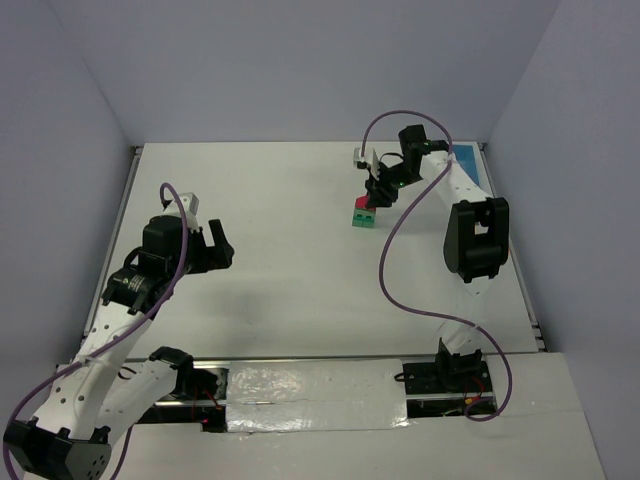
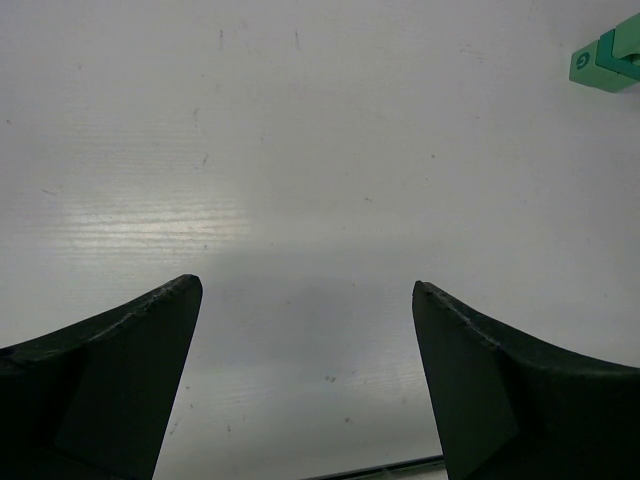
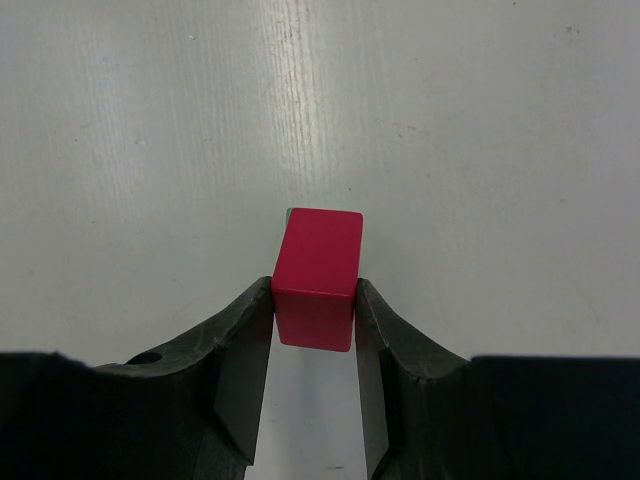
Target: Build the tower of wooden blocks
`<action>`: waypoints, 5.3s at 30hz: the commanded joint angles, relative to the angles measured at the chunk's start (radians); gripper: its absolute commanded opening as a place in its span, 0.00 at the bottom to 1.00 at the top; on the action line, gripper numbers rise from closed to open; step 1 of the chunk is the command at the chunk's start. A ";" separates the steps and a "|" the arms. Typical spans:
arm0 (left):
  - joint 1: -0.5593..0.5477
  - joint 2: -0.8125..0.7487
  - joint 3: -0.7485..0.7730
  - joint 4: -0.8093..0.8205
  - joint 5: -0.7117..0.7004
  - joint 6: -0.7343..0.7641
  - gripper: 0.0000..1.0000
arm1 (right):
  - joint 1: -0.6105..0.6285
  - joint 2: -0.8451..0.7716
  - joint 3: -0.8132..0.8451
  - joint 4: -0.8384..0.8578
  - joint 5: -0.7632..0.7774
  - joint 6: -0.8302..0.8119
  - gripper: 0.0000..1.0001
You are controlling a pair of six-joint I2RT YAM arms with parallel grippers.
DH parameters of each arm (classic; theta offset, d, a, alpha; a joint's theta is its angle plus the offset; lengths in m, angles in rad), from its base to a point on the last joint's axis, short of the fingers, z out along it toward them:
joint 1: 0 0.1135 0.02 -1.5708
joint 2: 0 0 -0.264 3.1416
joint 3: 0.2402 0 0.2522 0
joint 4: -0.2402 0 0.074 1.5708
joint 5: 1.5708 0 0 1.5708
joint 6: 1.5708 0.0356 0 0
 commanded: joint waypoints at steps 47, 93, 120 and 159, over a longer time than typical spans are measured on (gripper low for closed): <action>0.005 -0.014 -0.004 0.047 0.022 0.026 0.99 | -0.022 -0.094 -0.134 0.201 0.052 0.051 1.00; 0.005 -0.018 -0.007 0.049 0.025 0.023 1.00 | -0.032 -0.113 -0.150 0.261 0.028 0.097 1.00; 0.005 -0.024 -0.007 0.049 0.023 0.024 1.00 | -0.023 -0.142 -0.122 0.155 -0.087 0.036 1.00; 0.214 -0.290 0.025 -0.016 -0.344 -0.031 1.00 | -0.006 -1.730 -0.989 0.394 0.830 1.445 1.00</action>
